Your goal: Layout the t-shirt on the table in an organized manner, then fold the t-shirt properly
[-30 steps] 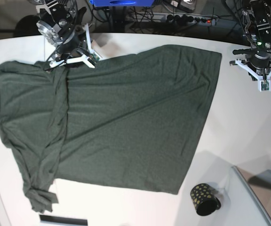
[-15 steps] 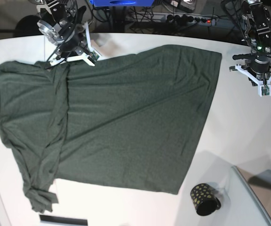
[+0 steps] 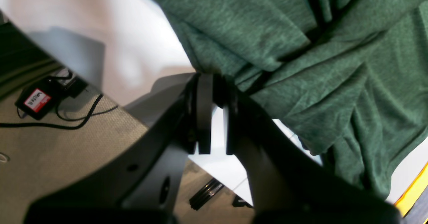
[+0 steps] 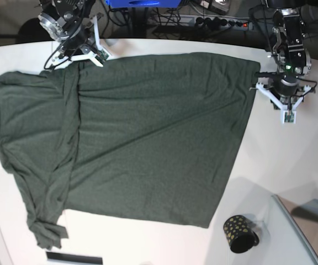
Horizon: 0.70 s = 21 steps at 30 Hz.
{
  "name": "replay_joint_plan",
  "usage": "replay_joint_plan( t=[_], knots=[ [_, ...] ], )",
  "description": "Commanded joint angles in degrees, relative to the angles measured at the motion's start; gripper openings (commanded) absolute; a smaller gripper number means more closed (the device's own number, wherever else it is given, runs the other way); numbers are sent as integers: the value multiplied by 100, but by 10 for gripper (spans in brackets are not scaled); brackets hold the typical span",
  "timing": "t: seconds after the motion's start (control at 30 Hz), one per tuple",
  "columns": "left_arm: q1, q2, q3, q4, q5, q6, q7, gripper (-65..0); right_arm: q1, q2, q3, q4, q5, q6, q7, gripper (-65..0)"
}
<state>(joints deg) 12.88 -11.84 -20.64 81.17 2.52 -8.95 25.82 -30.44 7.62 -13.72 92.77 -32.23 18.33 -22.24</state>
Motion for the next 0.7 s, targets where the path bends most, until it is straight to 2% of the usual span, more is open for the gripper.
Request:
replay_joint_plan(
  t=[0.0, 0.37, 0.5, 0.67],
  knots=[
    [-18, -43, 29, 116, -2, 55, -125, -650, -134, 113, 4, 169, 10, -17, -13, -600],
    [-625, 362, 565, -174, -2, 55, -160, -650, -372, 166, -31, 609, 36, -17, -224, -600],
    [-713, 511, 592, -139, -46, 55, -169, -650, -337, 166, -13, 995, 563, -44, -216, -600],
    [-880, 643, 601, -314, -11, 55, -169, -650, 59, 148, 13, 705, 713, -52, -251, -600]
  ],
)
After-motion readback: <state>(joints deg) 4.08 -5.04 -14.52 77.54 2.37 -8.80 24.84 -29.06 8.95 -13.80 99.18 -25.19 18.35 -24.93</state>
